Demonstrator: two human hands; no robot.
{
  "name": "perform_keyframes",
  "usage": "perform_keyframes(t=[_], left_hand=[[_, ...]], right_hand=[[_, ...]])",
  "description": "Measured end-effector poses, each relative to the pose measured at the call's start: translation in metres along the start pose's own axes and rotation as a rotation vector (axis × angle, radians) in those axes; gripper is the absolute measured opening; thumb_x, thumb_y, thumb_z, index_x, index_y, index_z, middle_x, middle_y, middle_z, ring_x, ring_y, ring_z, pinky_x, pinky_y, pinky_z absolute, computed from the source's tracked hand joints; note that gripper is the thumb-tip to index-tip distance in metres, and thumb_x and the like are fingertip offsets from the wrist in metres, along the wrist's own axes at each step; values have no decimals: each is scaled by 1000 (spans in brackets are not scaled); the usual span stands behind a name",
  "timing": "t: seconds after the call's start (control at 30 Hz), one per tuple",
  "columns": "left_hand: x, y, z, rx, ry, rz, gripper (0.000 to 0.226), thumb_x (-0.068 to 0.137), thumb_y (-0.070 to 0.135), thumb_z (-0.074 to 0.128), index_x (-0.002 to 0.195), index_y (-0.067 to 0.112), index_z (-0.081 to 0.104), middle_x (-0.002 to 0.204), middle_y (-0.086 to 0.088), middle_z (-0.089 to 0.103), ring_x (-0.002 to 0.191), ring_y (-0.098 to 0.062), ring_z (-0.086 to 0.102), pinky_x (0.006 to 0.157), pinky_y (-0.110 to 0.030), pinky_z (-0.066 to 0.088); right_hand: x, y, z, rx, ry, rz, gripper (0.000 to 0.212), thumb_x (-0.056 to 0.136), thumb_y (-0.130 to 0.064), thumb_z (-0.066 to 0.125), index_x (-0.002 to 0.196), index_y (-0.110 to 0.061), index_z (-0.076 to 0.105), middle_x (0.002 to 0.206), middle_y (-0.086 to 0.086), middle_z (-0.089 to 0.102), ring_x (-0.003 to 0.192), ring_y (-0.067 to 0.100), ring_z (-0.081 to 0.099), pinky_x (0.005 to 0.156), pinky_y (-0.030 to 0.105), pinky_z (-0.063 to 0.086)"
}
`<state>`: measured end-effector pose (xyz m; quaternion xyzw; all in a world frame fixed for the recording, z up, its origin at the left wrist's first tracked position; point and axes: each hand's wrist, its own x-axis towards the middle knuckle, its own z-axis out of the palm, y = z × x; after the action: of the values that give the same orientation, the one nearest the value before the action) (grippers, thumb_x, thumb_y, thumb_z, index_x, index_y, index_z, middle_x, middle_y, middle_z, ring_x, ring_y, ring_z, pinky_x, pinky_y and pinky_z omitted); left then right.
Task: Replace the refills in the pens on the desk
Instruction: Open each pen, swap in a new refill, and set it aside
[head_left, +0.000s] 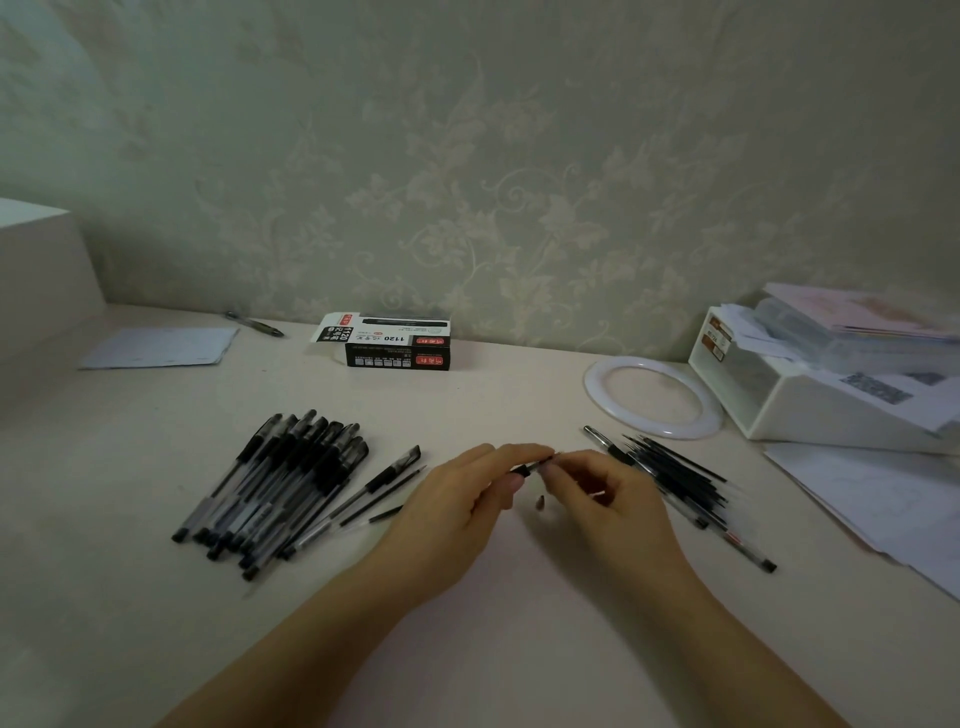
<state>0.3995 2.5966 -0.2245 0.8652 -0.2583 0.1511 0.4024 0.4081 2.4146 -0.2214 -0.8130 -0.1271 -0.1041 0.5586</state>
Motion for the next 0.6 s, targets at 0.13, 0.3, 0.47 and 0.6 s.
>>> perform_keyframes(t=[0.13,0.3,0.47,0.6], left_hand=[[0,0,0,-16,11,-1,41,99,15,45,132,38,54,86,18,54,85,-2,55,74,-6,37],[-1,0,3,-2,-10,-1,41,101,21,44,136,43,47,96,17,58,87,-4,59,74,-11,43],[-1,-5,4,56,-19,-24,40,101,19,42,131,44,48,94,18,57,86,-1,58,75,-16,45],[-1,-5,5,72,-6,-5,39,100,19,42,130,43,50,87,24,53,85,2,56,72,-7,39]], right_hand=[[-1,-6,-2,189,-68,57,16,90,-18,67,89,-30,77,82,-2,75,79,10,70,72,11,49],[2,-5,-1,250,-8,126,14,89,-21,68,84,-31,77,75,-7,73,63,-1,62,60,8,46],[9,0,-12,544,254,237,14,96,-20,59,87,-17,70,78,-3,71,60,8,56,61,20,50],[10,3,-13,674,221,273,11,93,-19,63,93,-13,72,88,2,73,69,10,63,66,21,54]])
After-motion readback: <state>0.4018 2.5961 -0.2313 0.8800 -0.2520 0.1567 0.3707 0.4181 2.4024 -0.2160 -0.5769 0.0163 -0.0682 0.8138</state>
